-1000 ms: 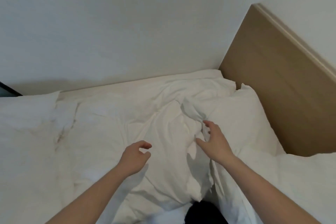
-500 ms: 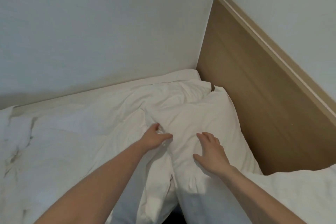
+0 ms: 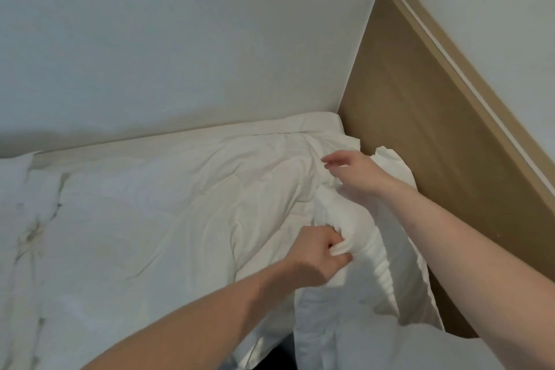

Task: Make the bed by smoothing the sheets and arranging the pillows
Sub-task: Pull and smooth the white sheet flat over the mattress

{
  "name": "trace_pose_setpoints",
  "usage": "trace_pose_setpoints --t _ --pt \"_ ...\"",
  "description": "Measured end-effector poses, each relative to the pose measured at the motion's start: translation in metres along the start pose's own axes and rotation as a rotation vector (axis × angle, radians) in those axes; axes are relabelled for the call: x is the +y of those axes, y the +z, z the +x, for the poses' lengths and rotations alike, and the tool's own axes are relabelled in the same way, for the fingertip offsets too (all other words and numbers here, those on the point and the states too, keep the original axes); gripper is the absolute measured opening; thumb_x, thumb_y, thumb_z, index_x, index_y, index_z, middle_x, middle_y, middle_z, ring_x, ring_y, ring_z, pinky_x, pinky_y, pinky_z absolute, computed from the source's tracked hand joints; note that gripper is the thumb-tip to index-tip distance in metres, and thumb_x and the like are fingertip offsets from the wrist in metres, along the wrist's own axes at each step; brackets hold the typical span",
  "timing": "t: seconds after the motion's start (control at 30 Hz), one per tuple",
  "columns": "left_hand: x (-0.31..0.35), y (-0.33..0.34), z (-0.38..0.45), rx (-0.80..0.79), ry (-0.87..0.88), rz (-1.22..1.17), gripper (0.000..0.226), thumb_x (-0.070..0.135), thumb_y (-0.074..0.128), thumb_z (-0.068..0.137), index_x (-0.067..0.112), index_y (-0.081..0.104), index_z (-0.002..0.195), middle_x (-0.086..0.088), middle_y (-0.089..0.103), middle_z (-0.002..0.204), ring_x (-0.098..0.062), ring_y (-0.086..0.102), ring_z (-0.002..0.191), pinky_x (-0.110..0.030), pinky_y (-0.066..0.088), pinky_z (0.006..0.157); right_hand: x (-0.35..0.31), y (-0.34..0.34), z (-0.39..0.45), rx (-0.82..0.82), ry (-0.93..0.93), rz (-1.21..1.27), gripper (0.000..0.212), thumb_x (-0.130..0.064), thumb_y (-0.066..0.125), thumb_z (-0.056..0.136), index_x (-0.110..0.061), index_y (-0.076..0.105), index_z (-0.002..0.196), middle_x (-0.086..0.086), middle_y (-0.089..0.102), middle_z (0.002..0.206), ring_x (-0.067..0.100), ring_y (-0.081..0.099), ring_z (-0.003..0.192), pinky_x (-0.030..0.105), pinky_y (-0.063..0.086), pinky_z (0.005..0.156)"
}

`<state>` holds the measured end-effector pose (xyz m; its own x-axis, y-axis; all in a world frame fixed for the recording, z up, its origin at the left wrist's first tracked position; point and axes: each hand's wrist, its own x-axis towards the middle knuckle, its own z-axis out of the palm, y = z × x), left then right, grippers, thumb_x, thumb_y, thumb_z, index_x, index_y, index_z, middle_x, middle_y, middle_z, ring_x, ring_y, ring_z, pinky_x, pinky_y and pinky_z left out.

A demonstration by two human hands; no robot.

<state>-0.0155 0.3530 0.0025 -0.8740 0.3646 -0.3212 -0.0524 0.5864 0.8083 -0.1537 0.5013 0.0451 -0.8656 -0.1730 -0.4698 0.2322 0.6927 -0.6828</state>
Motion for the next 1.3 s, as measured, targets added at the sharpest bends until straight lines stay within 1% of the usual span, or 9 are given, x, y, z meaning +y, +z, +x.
trace_pose_setpoints --t 0.13,0.27,0.47,0.67,0.87,0.97,1.13,1.23,1.3 --pt "-0.018 0.0 -0.016 -0.094 0.028 -0.173 0.021 0.022 0.075 0.085 0.015 0.061 0.072 0.006 0.057 0.075 -0.005 0.054 0.072 -0.019 0.039 0.067 0.031 0.021 -0.005 -0.218 0.142 -0.364 0.035 -0.032 0.052 0.092 -0.023 0.048 0.058 -0.009 0.053 0.062 0.014 0.051 0.066 0.027 0.038 0.062" --pt "-0.055 -0.024 -0.018 -0.036 -0.29 -0.672 0.022 0.017 0.073 0.071 0.012 0.076 0.092 0.014 0.073 0.082 -0.002 0.066 0.089 -0.009 0.045 0.076 0.056 0.019 -0.021 -0.186 0.196 -0.361 0.044 -0.043 0.051 0.087 -0.022 0.034 0.052 -0.004 0.047 0.055 0.017 0.044 0.059 0.033 0.035 0.061" --pt "-0.142 0.019 -0.024 -0.265 -0.533 0.603 0.114 0.082 0.063 0.059 0.017 0.031 0.148 -0.007 0.033 0.148 -0.033 0.033 0.138 -0.052 0.034 0.11 0.062 0.021 -0.033 -0.229 0.155 -0.401 0.047 -0.044 0.05 0.087 -0.021 0.028 0.052 -0.006 0.035 0.051 0.016 0.034 0.056 0.033 0.029 0.059" --pt "-0.162 0.043 -0.026 -0.135 -0.505 0.602 0.037 0.018 0.04 0.106 0.011 0.052 0.14 -0.012 0.054 0.143 -0.028 0.052 0.132 -0.036 0.041 0.107 0.062 0.024 -0.032 -0.265 0.139 -0.424 0.044 -0.059 0.038 0.069 -0.02 0.027 0.053 -0.006 0.036 0.05 0.015 0.033 0.057 0.033 0.029 0.06" --pt "-0.18 -0.033 -0.051 0.289 -0.428 0.412 0.012 0.024 0.045 0.093 0.022 0.056 0.096 -0.001 0.065 0.098 -0.028 0.062 0.092 -0.037 0.041 0.071 0.05 0.018 -0.037 -0.269 0.209 -0.402 0.051 -0.068 0.039 0.059 -0.017 0.044 0.056 -0.005 0.057 0.056 0.014 0.049 0.06 0.03 0.039 0.064" --pt "-0.177 -0.02 -0.054 0.337 -0.341 0.516 0.034 0.035 0.057 0.084 0.019 0.054 0.114 -0.004 0.058 0.112 -0.03 0.058 0.103 -0.04 0.044 0.081 0.043 0.022 -0.039 -0.227 0.222 -0.392 0.049 -0.064 0.045 0.069 -0.017 0.046 0.054 -0.005 0.061 0.058 0.014 0.053 0.062 0.03 0.041 0.065" --pt "-0.178 0.072 -0.045 -0.186 -0.447 0.745 0.119 0.072 0.058 0.075 0.014 -0.001 0.161 -0.013 0.001 0.167 -0.042 0.016 0.15 -0.065 0.017 0.114 0.056 0.035 -0.047 -0.155 0.21 -0.36 0.044 -0.038 0.052 0.091 -0.012 0.035 0.06 -0.001 0.044 0.053 0.015 0.037 0.059 0.034 0.031 0.061" --pt "-0.205 0.105 -0.046 -0.167 -0.458 0.891 0.085 0.032 0.045 0.103 0.019 -0.016 0.161 -0.018 -0.028 0.163 -0.05 -0.001 0.153 -0.077 0.015 0.111 0.067 0.041 -0.051 -0.112 0.184 -0.375 0.04 -0.033 0.048 0.093 -0.009 0.035 0.063 0.001 0.042 0.056 0.015 0.034 0.061 0.035 0.028 0.062" --pt "-0.23 0.107 -0.047 -0.127 -0.376 0.928 0.066 0.011 0.027 0.102 0.022 0.002 0.162 -0.022 0.0 0.168 -0.056 0.028 0.143 -0.076 0.037 0.098 0.071 0.044 -0.05 -0.099 0.176 -0.388 0.04 -0.033 0.048 0.092 -0.006 0.035 0.066 0.002 0.041 0.057 0.015 0.033 0.06 0.035 0.027 0.062"
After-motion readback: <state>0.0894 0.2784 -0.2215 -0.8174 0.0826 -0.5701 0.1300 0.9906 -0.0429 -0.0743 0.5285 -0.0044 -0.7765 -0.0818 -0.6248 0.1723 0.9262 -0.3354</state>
